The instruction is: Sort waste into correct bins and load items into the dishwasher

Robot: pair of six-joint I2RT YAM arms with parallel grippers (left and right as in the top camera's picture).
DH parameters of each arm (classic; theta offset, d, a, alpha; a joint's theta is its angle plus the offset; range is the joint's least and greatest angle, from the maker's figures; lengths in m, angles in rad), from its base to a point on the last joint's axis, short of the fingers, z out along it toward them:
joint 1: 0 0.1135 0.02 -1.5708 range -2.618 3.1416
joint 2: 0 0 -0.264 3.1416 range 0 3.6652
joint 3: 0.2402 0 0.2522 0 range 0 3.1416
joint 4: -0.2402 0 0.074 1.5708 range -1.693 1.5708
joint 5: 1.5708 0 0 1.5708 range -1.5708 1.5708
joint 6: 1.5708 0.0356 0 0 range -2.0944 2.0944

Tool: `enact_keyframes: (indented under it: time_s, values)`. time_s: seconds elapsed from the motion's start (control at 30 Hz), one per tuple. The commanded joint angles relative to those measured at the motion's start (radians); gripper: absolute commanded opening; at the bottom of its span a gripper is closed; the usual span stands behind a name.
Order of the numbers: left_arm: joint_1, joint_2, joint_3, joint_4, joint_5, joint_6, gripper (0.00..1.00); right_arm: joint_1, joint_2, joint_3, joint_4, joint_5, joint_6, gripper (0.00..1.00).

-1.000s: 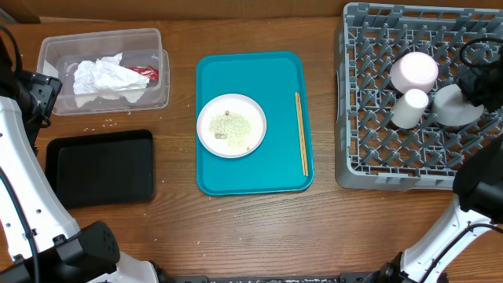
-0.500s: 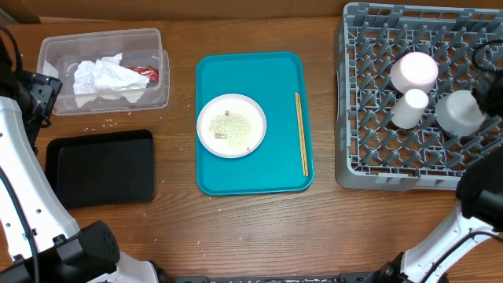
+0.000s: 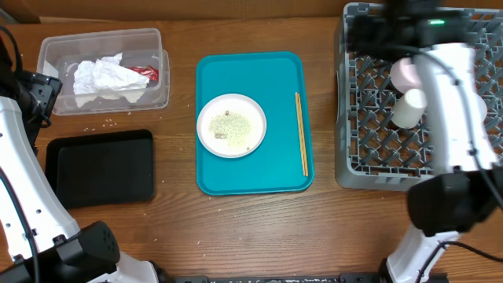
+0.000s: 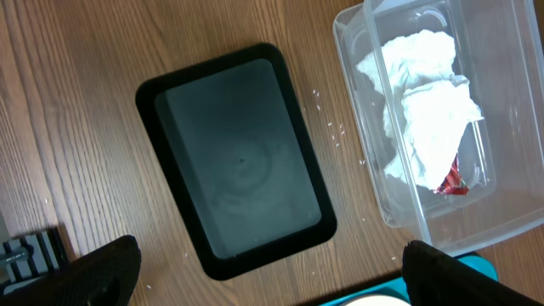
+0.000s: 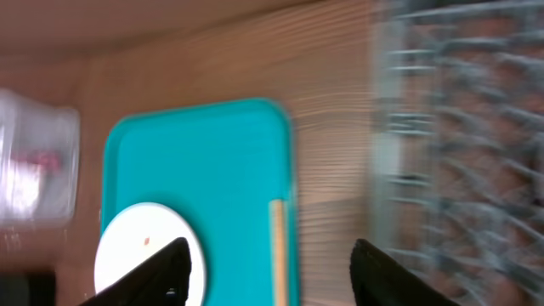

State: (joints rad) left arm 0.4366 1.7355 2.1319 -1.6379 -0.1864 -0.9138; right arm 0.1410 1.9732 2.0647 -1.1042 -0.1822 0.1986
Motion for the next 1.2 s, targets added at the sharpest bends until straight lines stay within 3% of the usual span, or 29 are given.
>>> enact_keyframes:
  time_s: [0.0,0.3,0.4,0.47,0.57,0.73,0.9,1.07,1.17]
  values:
    - [0.002,0.006,-0.005,0.000,-0.004,0.009,1.00,0.121,0.064,0.009,0.013,0.100,-0.017,0.63]
    - [0.002,0.006,-0.005,0.000,-0.004,0.009,1.00,0.322,0.224,0.005,0.038,0.219,-0.016,0.71]
    - [0.002,0.006,-0.005,0.000,-0.004,0.009,1.00,0.343,0.228,0.005,0.053,0.219,-0.011,0.82]
    - [0.002,0.006,-0.005,0.000,-0.004,0.009,1.00,0.344,0.216,0.019,0.062,0.221,0.018,0.97]
    - [0.002,0.006,-0.005,0.000,-0.004,0.009,1.00,0.322,0.191,0.069,0.051,0.261,0.042,1.00]
    - [0.002,0.006,-0.005,0.000,-0.004,0.009,1.00,0.223,0.138,0.222,-0.027,0.300,0.040,1.00]
    - [0.002,0.006,-0.005,0.000,-0.004,0.009,1.00,0.027,0.100,0.315,-0.057,0.345,0.042,1.00]
    - [0.002,0.006,-0.005,0.000,-0.004,0.009,1.00,-0.175,0.097,0.311,-0.112,0.242,0.175,1.00]
    - [0.002,0.006,-0.005,0.000,-0.004,0.009,1.00,-0.298,0.099,0.311,-0.161,0.124,0.177,1.00]
